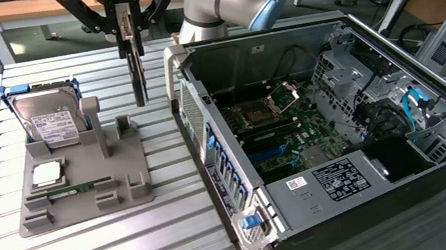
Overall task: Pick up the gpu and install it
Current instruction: 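Pick up the gpu and move the gpu toward the slot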
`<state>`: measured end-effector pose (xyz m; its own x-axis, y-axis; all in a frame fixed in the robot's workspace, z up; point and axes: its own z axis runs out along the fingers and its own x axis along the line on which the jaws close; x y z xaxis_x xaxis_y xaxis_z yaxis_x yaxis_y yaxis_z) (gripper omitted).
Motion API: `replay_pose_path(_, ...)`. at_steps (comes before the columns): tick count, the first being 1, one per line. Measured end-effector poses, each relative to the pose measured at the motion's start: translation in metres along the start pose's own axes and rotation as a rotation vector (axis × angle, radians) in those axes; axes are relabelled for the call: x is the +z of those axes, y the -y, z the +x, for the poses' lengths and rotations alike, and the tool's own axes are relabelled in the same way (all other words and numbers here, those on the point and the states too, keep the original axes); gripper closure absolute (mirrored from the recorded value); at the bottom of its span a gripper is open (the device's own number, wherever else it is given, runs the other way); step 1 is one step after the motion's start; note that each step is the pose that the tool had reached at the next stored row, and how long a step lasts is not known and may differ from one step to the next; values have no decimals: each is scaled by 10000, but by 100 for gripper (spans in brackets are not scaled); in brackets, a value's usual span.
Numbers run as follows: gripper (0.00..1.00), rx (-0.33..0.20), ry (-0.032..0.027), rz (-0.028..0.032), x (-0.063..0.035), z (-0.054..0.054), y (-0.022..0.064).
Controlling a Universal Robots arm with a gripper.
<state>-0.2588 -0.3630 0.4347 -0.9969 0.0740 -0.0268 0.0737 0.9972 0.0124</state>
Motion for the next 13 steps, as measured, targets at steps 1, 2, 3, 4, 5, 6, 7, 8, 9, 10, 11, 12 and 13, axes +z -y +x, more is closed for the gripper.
replay_pose_path(1, 73, 0, -1, 1, 0, -5, 0)
replay_pose_path(2, 73, 0, -1, 2, 0, -11, -1)
replay_pose_path(3, 73, -1, 0, 1, 0, -15, -1)
replay_pose_path(4, 73, -1, 1, 2, 1, -21, -2)
replay_pose_path(5, 73, 0, 0, 2, 1, -26, -2)
replay_pose_path(6, 73, 0, 1, 3, 1, -31, -2)
replay_pose_path(7, 73, -1, 0, 3, 1, -36, -3)
replay_pose_path(8, 73, -1, 0, 4, 1, -41, -3)
replay_pose_path(9, 73, 0, 0, 5, 1, -49, -4)
replay_pose_path(10, 73, -1, 0, 5, 2, -57, -4)
replay_pose_path(11, 73, 0, 1, 5, 2, -66, -5)
replay_pose_path(12, 73, -1, 0, 6, 2, -70, -5)
replay_pose_path(13, 73, 0, 0, 6, 2, -75, -5)
